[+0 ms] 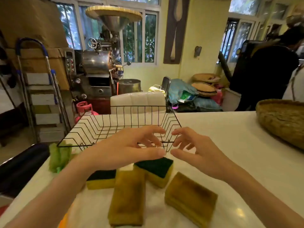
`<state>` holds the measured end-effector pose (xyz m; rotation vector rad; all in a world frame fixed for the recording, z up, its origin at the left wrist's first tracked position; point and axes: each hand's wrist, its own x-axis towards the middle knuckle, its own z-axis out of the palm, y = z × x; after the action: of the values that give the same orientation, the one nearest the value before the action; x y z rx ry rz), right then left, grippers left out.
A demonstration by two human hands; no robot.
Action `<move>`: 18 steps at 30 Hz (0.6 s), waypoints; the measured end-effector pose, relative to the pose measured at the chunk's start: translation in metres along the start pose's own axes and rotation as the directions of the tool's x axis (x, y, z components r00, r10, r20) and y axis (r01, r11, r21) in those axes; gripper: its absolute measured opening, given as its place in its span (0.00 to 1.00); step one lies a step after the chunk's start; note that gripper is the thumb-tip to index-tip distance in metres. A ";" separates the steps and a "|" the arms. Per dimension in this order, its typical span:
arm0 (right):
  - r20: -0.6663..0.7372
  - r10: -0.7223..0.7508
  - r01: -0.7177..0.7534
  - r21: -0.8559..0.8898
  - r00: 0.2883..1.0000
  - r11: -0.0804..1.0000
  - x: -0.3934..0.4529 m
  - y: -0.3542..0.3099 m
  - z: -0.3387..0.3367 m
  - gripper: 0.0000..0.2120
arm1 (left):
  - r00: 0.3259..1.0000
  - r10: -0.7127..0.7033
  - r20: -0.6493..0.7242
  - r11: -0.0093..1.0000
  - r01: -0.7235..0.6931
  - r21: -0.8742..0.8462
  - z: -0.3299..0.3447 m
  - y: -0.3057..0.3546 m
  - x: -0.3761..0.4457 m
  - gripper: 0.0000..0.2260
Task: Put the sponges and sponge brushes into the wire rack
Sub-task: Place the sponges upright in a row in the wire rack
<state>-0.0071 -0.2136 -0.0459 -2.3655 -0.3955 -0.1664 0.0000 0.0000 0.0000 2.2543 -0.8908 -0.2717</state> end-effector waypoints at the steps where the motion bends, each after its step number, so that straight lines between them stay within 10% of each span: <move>1: 0.027 0.024 -0.023 -0.013 0.999 1.000 -0.007 0.004 0.004 0.18 | 1.000 -0.002 0.030 1.000 0.002 -0.001 0.008 -0.002 -0.002 0.25; 18: 0.105 0.010 0.025 -0.329 0.994 0.944 -0.080 0.036 0.044 0.33 | 0.999 0.000 0.032 0.895 -0.014 0.446 0.089 -0.059 -0.035 0.32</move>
<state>-0.0709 -0.2272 -0.1200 -2.7122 -0.4565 -0.1179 -0.0330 0.0076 -0.1073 2.6733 -1.0635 -0.1037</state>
